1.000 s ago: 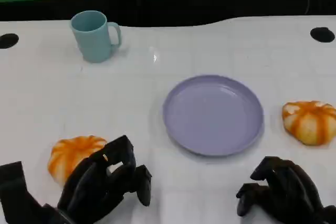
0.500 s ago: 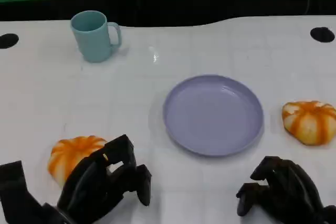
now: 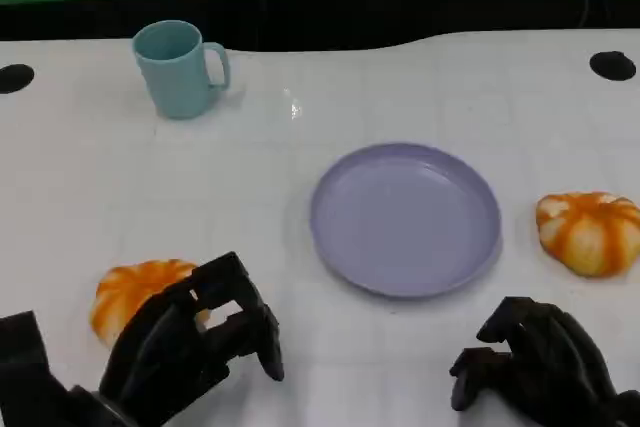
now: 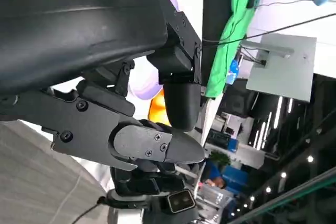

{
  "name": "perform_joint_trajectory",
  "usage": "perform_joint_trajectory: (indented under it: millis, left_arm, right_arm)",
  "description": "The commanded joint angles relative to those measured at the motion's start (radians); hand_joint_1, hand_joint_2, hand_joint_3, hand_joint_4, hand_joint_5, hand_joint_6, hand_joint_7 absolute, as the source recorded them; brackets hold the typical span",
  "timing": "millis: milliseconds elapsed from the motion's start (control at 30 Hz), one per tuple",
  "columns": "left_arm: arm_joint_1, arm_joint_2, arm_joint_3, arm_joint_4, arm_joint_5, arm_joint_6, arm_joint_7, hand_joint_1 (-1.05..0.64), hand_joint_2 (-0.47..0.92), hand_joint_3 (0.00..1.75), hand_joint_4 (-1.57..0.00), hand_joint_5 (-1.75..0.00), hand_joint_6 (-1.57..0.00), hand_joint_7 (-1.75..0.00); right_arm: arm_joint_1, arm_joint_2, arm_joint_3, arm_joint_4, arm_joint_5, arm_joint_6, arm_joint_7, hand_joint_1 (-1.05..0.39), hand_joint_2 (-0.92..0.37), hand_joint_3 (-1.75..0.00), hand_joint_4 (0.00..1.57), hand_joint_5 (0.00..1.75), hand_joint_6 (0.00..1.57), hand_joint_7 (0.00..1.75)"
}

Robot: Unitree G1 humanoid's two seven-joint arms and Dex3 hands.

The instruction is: Grasp the bread from the table and place it into the plate.

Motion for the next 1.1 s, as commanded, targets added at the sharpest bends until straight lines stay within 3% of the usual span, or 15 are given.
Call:
perform_joint_trajectory:
  millis: [33, 100, 233, 433, 633, 733, 900, 1100]
  left_arm:
    - [0.002, 0.032, 0.005, -0.033, 0.072, -0.092, 0.043, -0.62, 0.92, 0.27, -0.57, -1.63, -0.61, -1.09]
    - [0.0, 0.043, 0.006, -0.042, 0.119, -0.154, 0.068, -0.59, 0.92, 0.29, -0.55, -1.55, -0.64, -0.92]
    - [-0.009, 0.088, -0.003, -0.041, 0.215, -0.278, 0.105, -0.59, 0.92, 0.31, -0.53, -1.49, -0.63, -0.76]
    - [-0.006, 0.156, -0.011, -0.09, 0.326, -0.326, 0.175, -0.58, 0.92, 0.25, -0.52, -1.27, -0.65, -0.52]
    - [-0.004, 0.183, -0.027, -0.102, 0.349, -0.332, 0.208, -0.58, 0.92, 0.24, -0.54, -1.19, -0.67, -0.42]
    - [0.004, 0.27, -0.036, -0.21, 0.504, -0.303, 0.256, -0.56, 0.92, 0.16, -0.48, -1.08, -0.64, -0.27]
    - [0.016, 0.33, -0.037, -0.29, 0.671, -0.321, 0.361, -0.57, 0.92, 0.09, -0.47, -1.01, -0.64, -0.18]
    - [0.048, 0.417, -0.036, -0.458, 0.936, -0.245, 0.436, -0.68, 0.92, 0.12, -0.49, -0.64, -0.62, -0.02]
  right_arm:
    - [0.005, -0.01, -0.007, -0.024, 0.008, 0.003, -0.008, -1.04, -0.74, 0.0, 1.57, 0.74, 1.57, 0.37]
    - [0.008, -0.008, -0.006, -0.029, 0.007, 0.005, -0.012, -1.05, -0.73, 0.0, 1.57, 0.74, 1.57, 0.37]
    - [0.009, -0.01, -0.004, -0.033, 0.01, 0.011, -0.012, -1.04, -0.73, 0.0, 1.57, 0.74, 1.57, 0.37]
    - [0.01, -0.007, -0.003, -0.039, 0.009, 0.019, -0.018, -1.04, -0.73, 0.0, 1.57, 0.74, 1.57, 0.36]
    - [0.01, -0.007, -0.001, -0.041, 0.008, 0.019, -0.022, -1.04, -0.73, 0.0, 1.57, 0.75, 1.57, 0.37]
    - [0.009, -0.006, 0.001, -0.029, 0.0, -0.004, -0.012, -1.04, -0.75, -0.01, 1.57, 0.75, 1.57, 0.36]
    - [0.006, -0.003, 0.0, -0.032, 0.005, 0.009, -0.022, -1.04, -0.74, 0.0, 1.57, 0.75, 1.57, 0.37]
    - [0.006, -0.005, -0.002, -0.039, 0.007, 0.024, -0.03, -1.05, -0.73, 0.0, 1.57, 0.74, 1.57, 0.38]
